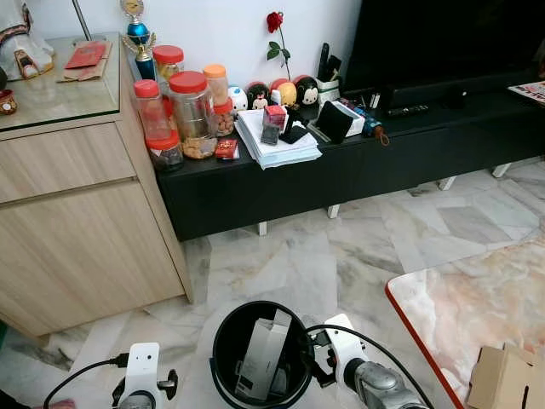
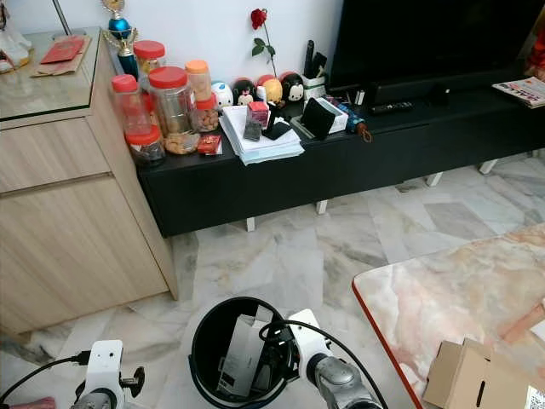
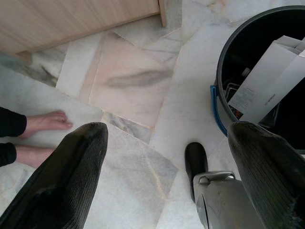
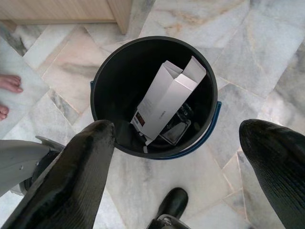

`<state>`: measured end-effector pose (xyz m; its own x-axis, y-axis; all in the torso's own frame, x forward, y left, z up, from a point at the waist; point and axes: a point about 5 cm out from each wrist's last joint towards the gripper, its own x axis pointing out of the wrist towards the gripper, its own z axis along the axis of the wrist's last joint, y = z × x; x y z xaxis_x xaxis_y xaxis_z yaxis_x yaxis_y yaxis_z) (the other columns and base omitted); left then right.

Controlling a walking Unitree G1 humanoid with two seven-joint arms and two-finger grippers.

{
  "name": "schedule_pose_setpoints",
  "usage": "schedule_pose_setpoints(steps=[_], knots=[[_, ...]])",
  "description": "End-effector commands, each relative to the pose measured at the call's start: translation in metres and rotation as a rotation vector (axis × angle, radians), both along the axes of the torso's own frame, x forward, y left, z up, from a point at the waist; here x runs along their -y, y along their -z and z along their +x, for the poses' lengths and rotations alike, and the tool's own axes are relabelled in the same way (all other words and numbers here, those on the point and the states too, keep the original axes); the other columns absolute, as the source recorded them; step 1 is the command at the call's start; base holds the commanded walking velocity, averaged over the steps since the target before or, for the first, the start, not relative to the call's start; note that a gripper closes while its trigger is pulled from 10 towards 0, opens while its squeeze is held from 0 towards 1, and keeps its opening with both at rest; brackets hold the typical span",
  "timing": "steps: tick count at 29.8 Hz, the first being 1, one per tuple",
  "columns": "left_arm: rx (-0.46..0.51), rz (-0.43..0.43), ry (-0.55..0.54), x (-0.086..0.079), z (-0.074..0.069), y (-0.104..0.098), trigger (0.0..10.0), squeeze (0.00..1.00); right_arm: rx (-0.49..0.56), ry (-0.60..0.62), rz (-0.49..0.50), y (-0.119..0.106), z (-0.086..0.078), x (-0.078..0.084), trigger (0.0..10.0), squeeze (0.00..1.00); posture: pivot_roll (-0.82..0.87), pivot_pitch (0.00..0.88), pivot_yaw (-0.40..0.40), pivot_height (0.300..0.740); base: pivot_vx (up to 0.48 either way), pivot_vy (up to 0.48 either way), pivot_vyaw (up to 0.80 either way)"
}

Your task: Picking trash to rubbish bin

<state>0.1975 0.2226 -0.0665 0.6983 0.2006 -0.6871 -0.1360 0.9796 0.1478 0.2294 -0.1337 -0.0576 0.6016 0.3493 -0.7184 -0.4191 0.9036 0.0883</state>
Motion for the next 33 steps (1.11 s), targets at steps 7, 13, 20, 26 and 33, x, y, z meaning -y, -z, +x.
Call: schedule_pose_setpoints(steps=[7,13,20,26,33], knots=[[-0.009,-0.014,-0.026,0.0006,-0.0036,0.0023,10.0,0.00,-0.009,0.000,-0.003,0.0009,-0.0012,0.0011,10.0,0.00,-0.05,0.032,-0.016,0.740,0.000,0.000,0.00],[-0.008,-0.015,-0.026,0.0010,-0.0034,0.0023,10.0,0.00,-0.010,-0.001,-0.004,0.0009,-0.0011,0.0013,10.0,0.00,-0.05,0.030,-0.017,0.740,0.000,0.000,0.00],[-0.006,-0.018,-0.028,0.0012,-0.0035,0.0023,10.0,0.00,-0.009,-0.002,-0.004,0.0007,-0.0008,0.0014,10.0,0.00,-0.05,0.031,-0.018,0.740,0.000,0.000,0.00],[-0.005,-0.020,-0.029,0.0012,-0.0033,0.0022,10.0,0.00,-0.009,-0.002,-0.004,0.0007,-0.0008,0.0015,10.0,0.00,-0.05,0.031,-0.018,0.740,-0.162,0.000,0.00],[-0.003,-0.020,-0.028,0.0008,-0.0027,0.0018,10.0,0.00,-0.012,-0.002,-0.004,0.0013,-0.0018,0.0010,10.0,0.00,-0.05,0.020,-0.016,0.740,-0.265,0.000,0.00]])
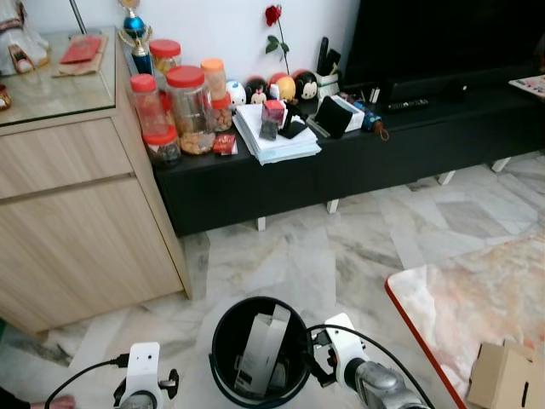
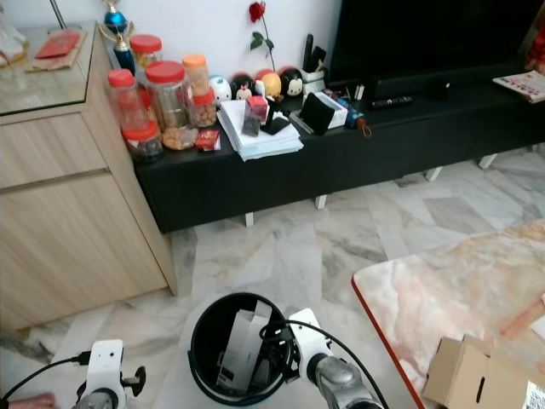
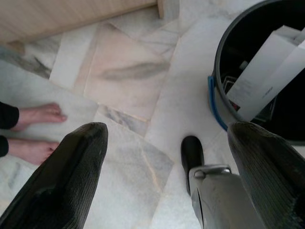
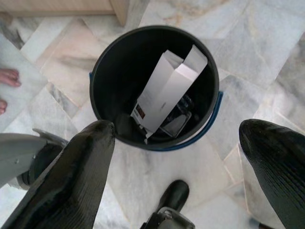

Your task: Picking trash to rubbish bin

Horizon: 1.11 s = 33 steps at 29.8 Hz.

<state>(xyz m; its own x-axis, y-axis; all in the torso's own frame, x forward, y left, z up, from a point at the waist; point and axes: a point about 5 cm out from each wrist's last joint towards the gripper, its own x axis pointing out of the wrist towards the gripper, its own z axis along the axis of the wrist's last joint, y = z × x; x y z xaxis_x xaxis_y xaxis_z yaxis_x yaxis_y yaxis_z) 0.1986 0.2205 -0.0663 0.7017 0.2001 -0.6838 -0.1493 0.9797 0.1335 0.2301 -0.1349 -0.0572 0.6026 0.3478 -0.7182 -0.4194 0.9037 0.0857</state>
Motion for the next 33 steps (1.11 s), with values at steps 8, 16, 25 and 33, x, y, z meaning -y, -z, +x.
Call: schedule_pose_setpoints(steps=[8,16,25,33], knots=[[-0.013,-0.007,-0.013,-0.0012,-0.0040,0.0021,10.0,0.00,-0.015,-0.002,-0.002,0.0022,-0.0031,-0.0001,10.0,0.00,-0.05,0.018,-0.015,0.740,-0.277,0.000,0.00],[-0.012,-0.007,-0.010,-0.0007,-0.0039,0.0022,10.0,0.00,-0.016,-0.002,-0.003,0.0024,-0.0035,0.0002,10.0,0.00,-0.05,0.018,-0.015,0.740,-0.272,0.000,0.00],[-0.005,-0.007,-0.011,-0.0004,-0.0026,0.0014,10.0,0.00,-0.012,-0.006,-0.003,0.0019,-0.0028,0.0001,10.0,0.00,-0.05,0.025,-0.018,0.740,-0.272,0.000,0.00],[0.002,-0.010,-0.013,-0.0005,-0.0008,0.0004,10.0,0.00,-0.010,-0.009,-0.002,0.0016,-0.0024,0.0000,10.0,0.00,-0.05,0.028,-0.020,0.740,-0.269,0.000,0.00]])
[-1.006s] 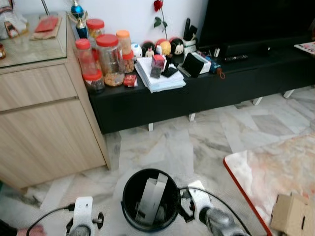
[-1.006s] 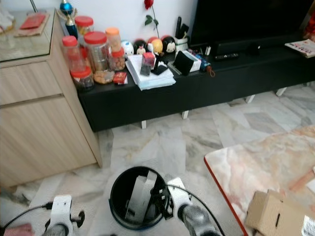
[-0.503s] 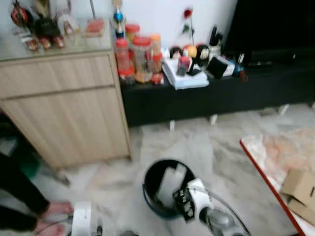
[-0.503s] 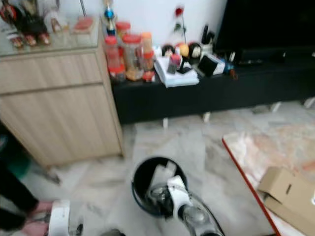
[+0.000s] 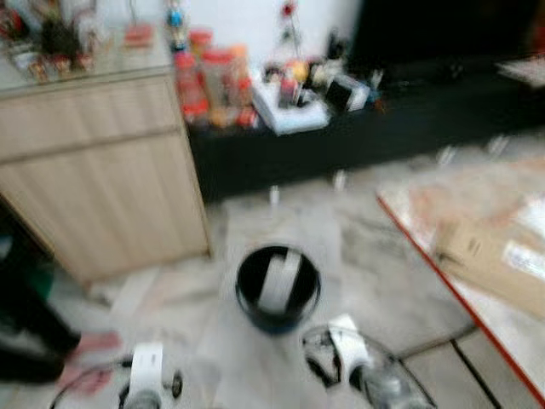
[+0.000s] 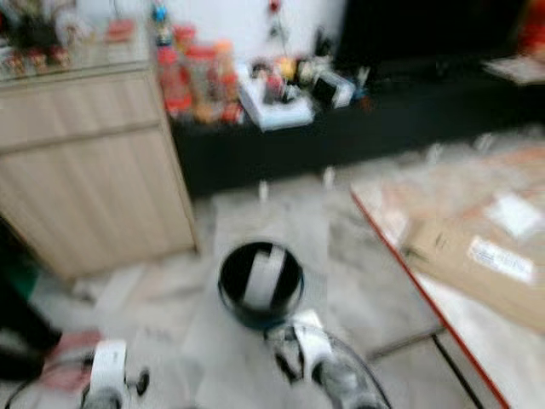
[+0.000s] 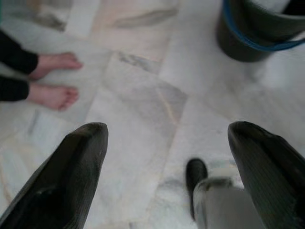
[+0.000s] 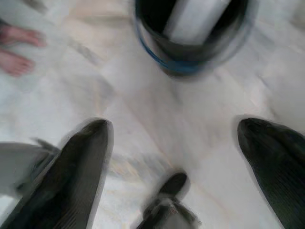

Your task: Picking trash to rubbish bin

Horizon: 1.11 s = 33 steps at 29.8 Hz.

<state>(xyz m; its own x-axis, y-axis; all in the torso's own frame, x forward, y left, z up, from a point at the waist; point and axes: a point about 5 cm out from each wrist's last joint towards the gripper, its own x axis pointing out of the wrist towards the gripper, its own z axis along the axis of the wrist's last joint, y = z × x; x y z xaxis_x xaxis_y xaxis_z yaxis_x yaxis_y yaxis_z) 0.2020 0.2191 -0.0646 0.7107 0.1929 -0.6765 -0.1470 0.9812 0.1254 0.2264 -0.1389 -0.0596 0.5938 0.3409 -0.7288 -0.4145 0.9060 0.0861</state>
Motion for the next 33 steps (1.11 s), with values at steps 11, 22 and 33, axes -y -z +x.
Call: schedule_pose_setpoints(steps=[11,22,33], knots=[[-0.005,-0.005,-0.020,-0.002,-0.004,0.002,10.0,0.00,0.006,-0.017,0.005,-0.001,0.001,-0.004,10.0,0.00,-0.05,0.029,-0.020,0.740,-0.234,0.000,0.00],[0.006,0.006,-0.011,-0.001,-0.001,0.000,10.0,0.00,0.019,-0.025,0.006,-0.003,0.003,-0.005,10.0,0.00,-0.05,0.031,-0.019,0.740,0.000,0.000,0.00],[0.196,0.071,0.040,-0.002,0.031,-0.026,10.0,0.00,0.133,-0.073,0.057,-0.021,0.026,-0.021,10.0,0.00,-0.05,0.013,-0.012,0.740,0.000,0.000,0.00]])
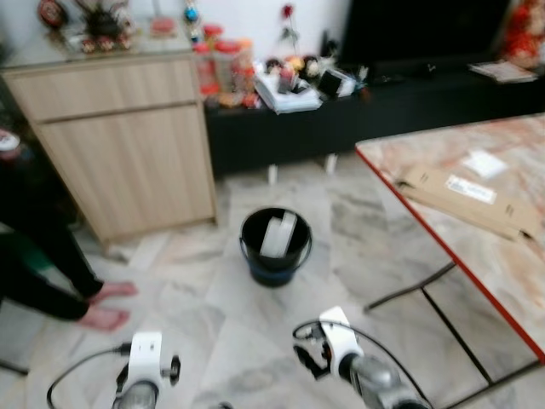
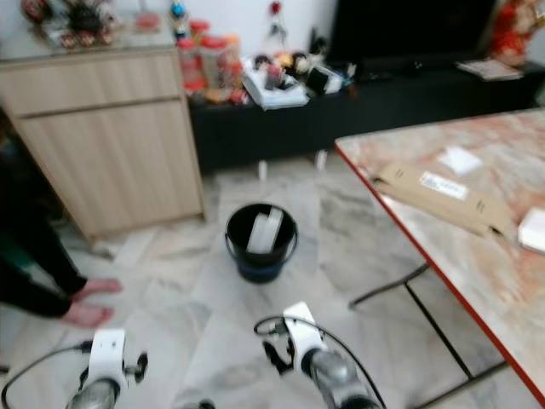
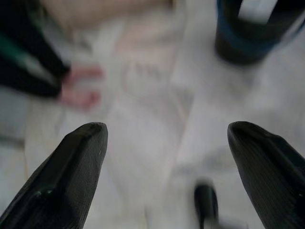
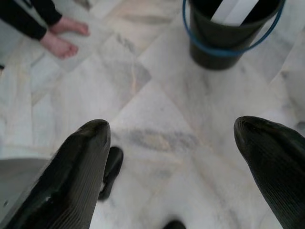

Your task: Picking trash to rubbish bin

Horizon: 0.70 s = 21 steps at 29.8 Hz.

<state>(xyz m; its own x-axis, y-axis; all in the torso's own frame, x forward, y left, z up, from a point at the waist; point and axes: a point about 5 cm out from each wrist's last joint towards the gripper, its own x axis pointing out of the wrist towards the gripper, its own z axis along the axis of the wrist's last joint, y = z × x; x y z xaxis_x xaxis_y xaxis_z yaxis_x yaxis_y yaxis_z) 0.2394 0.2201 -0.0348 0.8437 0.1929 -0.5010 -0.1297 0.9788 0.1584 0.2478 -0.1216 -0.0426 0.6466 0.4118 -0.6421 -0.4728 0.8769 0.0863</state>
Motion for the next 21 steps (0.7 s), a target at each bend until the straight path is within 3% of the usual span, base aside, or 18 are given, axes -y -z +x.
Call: schedule_pose_setpoints(steps=[1,6,10,17,21], knots=[[-0.005,0.007,-0.011,-0.001,-0.005,0.003,10.0,0.00,0.032,-0.019,0.003,-0.005,0.006,-0.004,10.0,0.00,-0.05,0.013,-0.012,0.740,0.000,0.000,0.00],[0.089,0.035,-0.024,-0.006,0.006,-0.010,10.0,0.00,0.128,-0.037,0.041,-0.022,0.023,-0.012,10.0,0.00,-0.05,0.004,-0.009,0.740,0.000,0.000,0.00],[0.112,0.044,-0.025,-0.007,0.009,-0.014,10.0,0.00,0.147,-0.041,0.051,-0.026,0.027,-0.015,10.0,0.00,-0.04,0.000,-0.009,0.740,0.000,0.000,0.00],[0.266,0.041,-0.029,-0.006,0.029,-0.038,10.0,0.00,0.264,-0.093,0.114,-0.048,0.043,-0.034,10.0,0.00,-0.05,0.000,-0.008,0.740,0.000,0.000,0.00],[0.283,0.042,-0.025,-0.005,0.031,-0.040,10.0,0.00,0.278,-0.096,0.119,-0.050,0.045,-0.036,10.0,0.00,-0.05,0.000,-0.008,0.740,0.000,0.000,0.00]])
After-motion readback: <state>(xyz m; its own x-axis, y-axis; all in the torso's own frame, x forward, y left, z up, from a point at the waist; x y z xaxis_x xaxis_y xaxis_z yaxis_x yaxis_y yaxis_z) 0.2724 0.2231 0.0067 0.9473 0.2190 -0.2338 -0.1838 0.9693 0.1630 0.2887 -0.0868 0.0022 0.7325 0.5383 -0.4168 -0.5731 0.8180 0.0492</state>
